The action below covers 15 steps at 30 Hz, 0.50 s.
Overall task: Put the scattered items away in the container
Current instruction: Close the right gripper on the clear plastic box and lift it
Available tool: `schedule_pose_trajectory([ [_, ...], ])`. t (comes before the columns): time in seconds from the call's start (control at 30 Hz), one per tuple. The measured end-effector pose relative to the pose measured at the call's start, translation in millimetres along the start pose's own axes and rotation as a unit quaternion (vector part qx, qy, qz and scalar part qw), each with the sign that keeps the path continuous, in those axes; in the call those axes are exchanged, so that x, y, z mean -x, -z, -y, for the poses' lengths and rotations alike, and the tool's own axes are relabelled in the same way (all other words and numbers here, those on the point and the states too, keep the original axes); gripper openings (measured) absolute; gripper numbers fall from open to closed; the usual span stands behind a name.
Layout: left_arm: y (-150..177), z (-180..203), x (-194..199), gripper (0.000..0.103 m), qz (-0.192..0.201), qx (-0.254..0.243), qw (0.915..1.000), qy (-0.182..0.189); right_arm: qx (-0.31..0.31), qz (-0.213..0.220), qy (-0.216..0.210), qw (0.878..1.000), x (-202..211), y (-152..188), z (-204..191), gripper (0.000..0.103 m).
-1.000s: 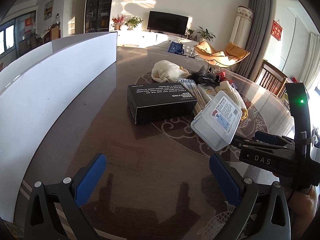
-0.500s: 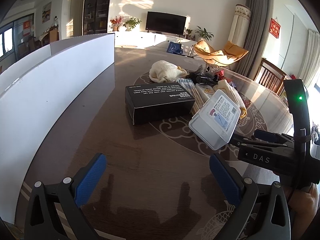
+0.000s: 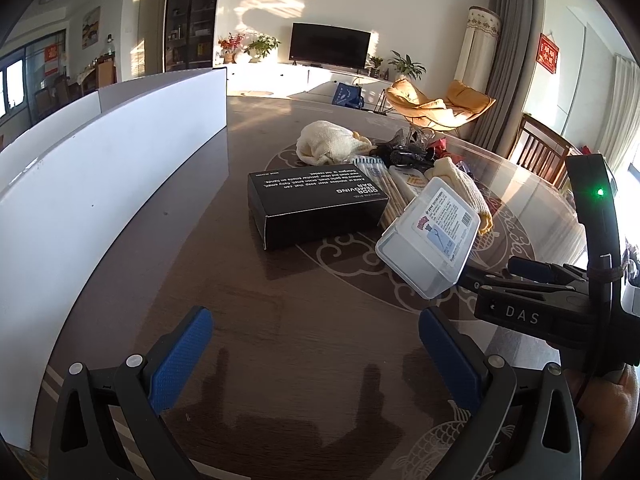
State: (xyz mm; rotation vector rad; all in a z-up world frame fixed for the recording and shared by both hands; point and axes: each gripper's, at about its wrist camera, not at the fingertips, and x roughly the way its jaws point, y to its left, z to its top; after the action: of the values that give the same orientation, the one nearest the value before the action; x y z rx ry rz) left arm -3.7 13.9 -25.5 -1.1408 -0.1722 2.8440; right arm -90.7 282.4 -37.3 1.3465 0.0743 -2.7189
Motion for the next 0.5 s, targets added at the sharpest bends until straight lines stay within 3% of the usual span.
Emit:
schedule_pose_trajectory([
  [0.5, -1.0, -0.6, -3.8, 0.103, -0.012, 0.000, 0.9999, 0.000, 0.000, 0.000, 0.000, 1.000, 0.2, 0.1, 0.0, 0.085],
])
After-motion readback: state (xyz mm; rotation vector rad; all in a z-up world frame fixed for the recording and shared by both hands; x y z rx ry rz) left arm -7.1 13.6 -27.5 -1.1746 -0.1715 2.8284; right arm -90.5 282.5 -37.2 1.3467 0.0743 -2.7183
